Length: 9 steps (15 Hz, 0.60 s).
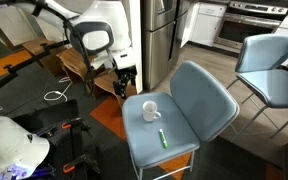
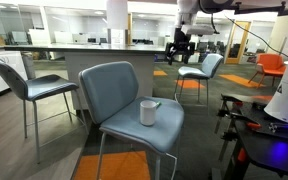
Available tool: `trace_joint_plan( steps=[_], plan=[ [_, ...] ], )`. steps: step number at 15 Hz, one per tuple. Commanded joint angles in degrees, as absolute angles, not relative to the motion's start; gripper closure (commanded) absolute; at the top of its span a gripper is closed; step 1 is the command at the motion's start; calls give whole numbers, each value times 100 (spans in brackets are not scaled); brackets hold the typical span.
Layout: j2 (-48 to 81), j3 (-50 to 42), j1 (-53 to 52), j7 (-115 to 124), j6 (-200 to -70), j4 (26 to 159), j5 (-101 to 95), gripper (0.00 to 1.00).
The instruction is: Move the green marker backwards
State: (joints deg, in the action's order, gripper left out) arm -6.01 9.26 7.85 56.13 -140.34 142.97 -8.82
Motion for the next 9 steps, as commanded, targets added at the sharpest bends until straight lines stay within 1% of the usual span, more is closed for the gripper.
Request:
trace_joint_plan(
  steps=[1, 9],
  plan=[
    [-50, 570, 751, 7003, -14483, 14272, -1638, 0],
    [1772, -404, 184, 7541, -15209, 13762, -1336, 0]
  ],
)
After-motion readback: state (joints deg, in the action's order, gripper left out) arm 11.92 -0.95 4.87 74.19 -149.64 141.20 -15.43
